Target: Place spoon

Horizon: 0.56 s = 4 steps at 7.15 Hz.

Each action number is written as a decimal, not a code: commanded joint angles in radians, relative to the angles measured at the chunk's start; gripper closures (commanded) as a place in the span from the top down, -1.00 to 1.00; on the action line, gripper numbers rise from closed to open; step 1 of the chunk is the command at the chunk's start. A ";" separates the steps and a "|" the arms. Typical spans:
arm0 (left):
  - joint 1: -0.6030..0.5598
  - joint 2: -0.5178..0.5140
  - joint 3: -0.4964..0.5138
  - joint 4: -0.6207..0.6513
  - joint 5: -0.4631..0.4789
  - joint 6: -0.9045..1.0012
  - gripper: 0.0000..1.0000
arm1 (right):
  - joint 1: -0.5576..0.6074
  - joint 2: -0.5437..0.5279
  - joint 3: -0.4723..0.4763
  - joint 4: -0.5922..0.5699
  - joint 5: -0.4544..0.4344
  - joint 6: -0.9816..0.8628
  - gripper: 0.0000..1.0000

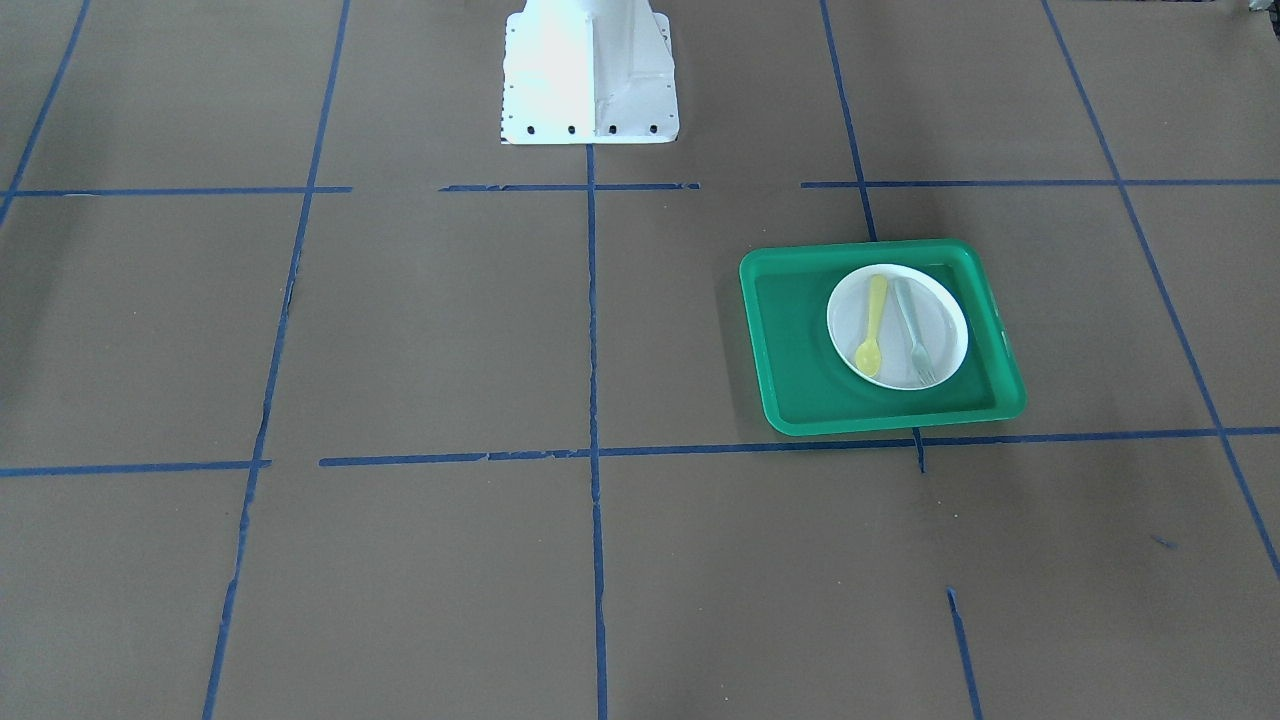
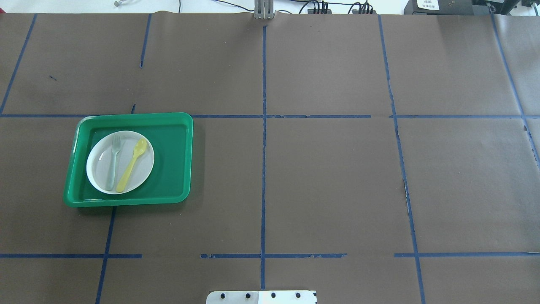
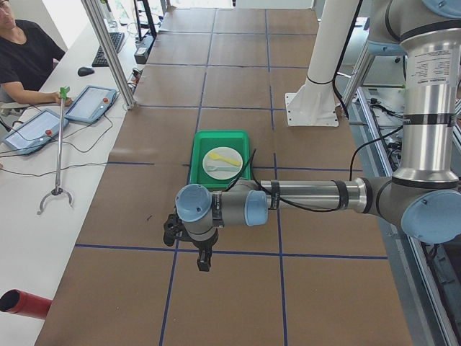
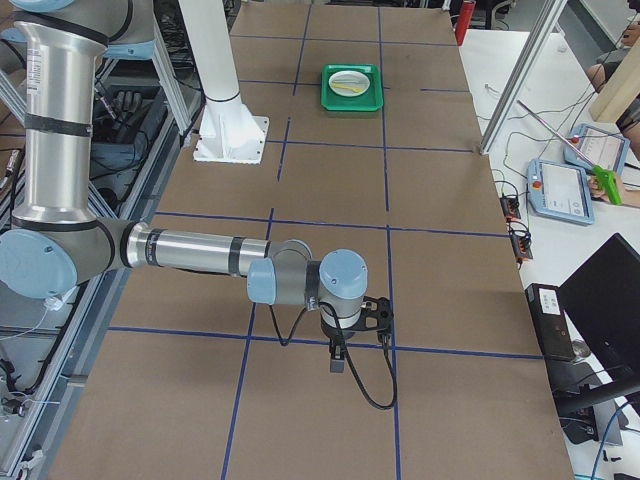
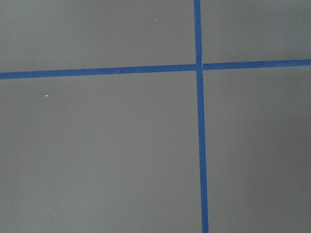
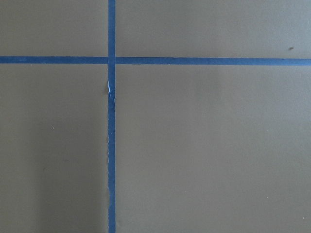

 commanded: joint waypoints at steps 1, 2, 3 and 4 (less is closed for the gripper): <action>0.002 -0.001 -0.001 -0.007 -0.002 0.006 1.00 | 0.000 0.000 0.000 0.001 0.000 0.000 1.00; 0.002 -0.004 -0.007 -0.005 -0.004 0.002 1.00 | 0.000 0.000 0.000 0.000 0.000 -0.002 1.00; 0.003 -0.016 -0.011 -0.011 -0.004 0.002 1.00 | 0.000 0.000 0.000 0.000 0.000 0.000 1.00; 0.006 -0.033 -0.044 -0.013 -0.004 -0.003 1.00 | 0.000 0.000 0.000 0.000 0.000 -0.002 1.00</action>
